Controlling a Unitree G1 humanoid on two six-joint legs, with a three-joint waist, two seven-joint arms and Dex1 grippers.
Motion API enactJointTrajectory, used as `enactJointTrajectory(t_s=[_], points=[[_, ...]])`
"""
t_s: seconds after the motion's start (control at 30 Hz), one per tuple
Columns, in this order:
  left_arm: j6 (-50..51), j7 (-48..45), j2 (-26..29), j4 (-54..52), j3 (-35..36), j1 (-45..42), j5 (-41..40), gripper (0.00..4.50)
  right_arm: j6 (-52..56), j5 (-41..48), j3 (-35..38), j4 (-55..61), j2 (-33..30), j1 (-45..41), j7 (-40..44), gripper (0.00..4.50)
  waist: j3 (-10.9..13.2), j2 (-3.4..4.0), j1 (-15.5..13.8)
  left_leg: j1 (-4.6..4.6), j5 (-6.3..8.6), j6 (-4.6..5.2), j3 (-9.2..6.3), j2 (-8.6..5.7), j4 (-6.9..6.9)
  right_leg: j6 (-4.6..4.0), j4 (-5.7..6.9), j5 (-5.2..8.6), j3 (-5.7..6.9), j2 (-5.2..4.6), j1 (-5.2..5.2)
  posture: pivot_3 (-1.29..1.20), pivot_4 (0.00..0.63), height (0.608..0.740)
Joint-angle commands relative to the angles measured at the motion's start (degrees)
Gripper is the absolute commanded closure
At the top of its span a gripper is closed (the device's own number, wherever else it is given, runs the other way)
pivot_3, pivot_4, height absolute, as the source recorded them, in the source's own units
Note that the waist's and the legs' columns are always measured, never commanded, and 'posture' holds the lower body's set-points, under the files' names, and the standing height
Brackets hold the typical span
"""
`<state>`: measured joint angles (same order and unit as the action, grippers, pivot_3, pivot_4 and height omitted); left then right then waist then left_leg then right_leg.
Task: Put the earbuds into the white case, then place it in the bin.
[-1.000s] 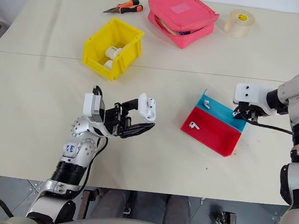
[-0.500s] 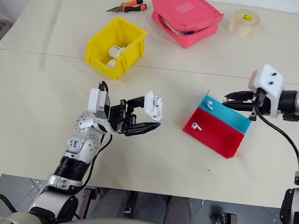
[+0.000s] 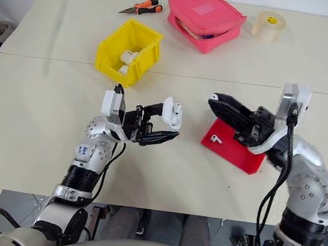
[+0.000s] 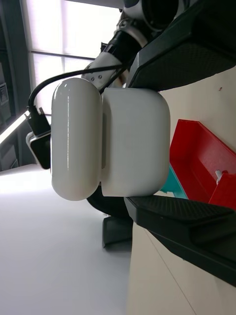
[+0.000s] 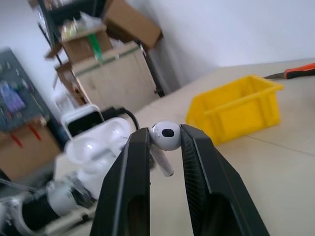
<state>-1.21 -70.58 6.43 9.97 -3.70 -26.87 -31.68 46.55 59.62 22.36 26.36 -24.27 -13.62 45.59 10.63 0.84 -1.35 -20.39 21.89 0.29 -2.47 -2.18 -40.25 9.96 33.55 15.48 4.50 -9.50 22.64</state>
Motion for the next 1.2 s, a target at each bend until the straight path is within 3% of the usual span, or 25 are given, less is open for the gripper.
enactJointTrajectory(t_s=[0.03, 0.33, 1.2], points=[[0.2, -0.4, -0.3, -0.4, 0.2, -1.4, -1.0, 1.73, -1.1, 4.4, -1.9, 4.7, 1.9, 1.8, -3.7, 3.83, 0.0, 0.00, 0.0, 0.01, 0.00, 0.00, 0.00, -0.01, 0.01, 0.00, 0.00, 0.00, 0.00, 0.00, 0.00, 0.00, 0.150, 0.740], [0.9, -0.9, -0.4, -0.4, 0.1, -1.5, -0.8, 1.73, -4.2, 6.9, -8.4, 6.9, 5.4, 4.4, -6.9, 3.83, 0.0, 0.00, 0.1, 0.05, 0.00, 0.01, 0.03, -0.01, 0.02, 0.00, 0.05, 0.00, -0.04, 0.02, 0.00, 0.00, 0.150, 0.740], [0.8, -0.3, -1.3, -1.3, 0.4, -0.6, -0.5, 1.73, -6.8, 3.5, -15.8, 4.8, 0.5, 8.3, -5.3, 3.83, 0.0, 0.00, 0.1, 0.06, 0.00, 0.01, 0.05, 0.00, 0.04, -0.01, 0.03, 0.00, -0.04, 0.02, 0.00, 0.00, 0.150, 0.740]])
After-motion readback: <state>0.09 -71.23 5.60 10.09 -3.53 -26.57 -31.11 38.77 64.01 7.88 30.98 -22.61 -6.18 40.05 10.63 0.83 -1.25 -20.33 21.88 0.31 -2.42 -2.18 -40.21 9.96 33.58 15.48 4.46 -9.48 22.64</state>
